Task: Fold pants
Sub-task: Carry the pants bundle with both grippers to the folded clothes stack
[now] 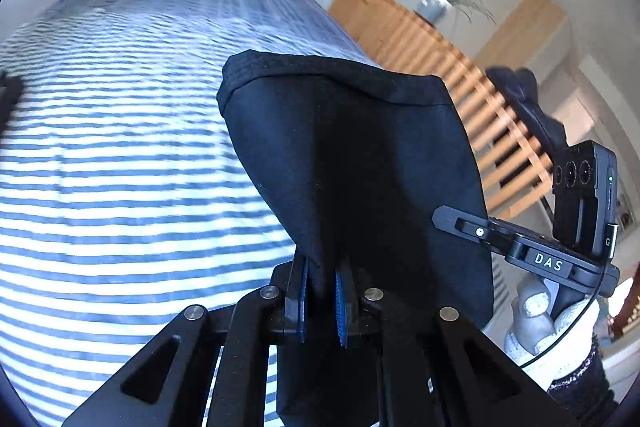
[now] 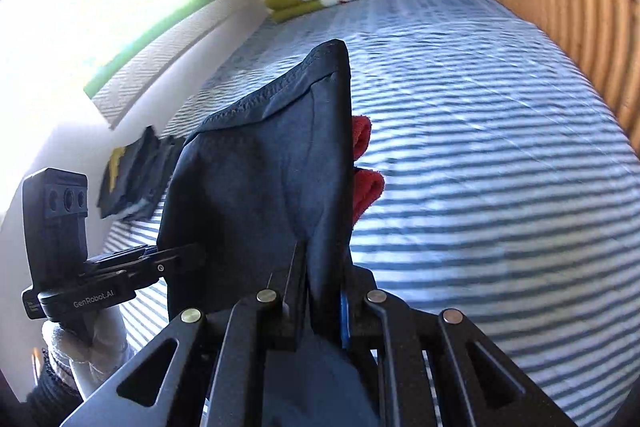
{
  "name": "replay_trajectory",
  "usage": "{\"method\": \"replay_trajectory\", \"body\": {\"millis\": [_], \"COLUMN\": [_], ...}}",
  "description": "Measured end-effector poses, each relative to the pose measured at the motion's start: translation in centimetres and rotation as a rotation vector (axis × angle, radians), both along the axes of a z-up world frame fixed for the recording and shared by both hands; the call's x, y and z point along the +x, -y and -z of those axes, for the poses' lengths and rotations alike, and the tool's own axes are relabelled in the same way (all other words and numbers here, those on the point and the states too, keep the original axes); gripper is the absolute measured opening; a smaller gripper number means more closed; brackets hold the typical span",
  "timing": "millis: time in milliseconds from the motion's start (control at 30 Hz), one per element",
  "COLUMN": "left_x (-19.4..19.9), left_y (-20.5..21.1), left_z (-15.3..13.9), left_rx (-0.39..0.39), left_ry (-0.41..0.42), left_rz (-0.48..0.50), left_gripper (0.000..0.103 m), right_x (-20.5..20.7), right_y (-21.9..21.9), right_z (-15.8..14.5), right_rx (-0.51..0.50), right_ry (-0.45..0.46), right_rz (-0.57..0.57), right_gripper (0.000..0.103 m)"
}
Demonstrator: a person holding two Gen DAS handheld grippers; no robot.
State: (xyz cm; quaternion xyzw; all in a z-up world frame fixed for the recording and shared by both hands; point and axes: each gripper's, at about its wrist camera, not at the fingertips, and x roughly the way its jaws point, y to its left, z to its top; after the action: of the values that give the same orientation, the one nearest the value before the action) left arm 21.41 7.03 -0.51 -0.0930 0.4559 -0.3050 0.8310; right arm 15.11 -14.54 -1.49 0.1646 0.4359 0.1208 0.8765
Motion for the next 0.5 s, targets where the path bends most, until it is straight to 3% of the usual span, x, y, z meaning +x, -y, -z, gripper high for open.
{"method": "replay_trajectory", "body": {"millis": [267, 500], "left_x": [3.1, 7.6], "left_y": [-19.1, -34.6], "left_z": [-5.0, -7.8], "left_rx": [0.066, 0.088], "left_ry": [0.092, 0.121], "left_rz": [-0.24, -0.434], "left_gripper": [0.01, 0.01], "right_x": [7.0, 13.8], "right_y": [-17.3, -32.9], "right_z": [-2.5, -3.2], "right_rx": [0.048, 0.072], "right_ry": [0.041, 0.055], "right_rz": [-0.183, -0.294], "right_gripper": [0.011, 0.011]}}
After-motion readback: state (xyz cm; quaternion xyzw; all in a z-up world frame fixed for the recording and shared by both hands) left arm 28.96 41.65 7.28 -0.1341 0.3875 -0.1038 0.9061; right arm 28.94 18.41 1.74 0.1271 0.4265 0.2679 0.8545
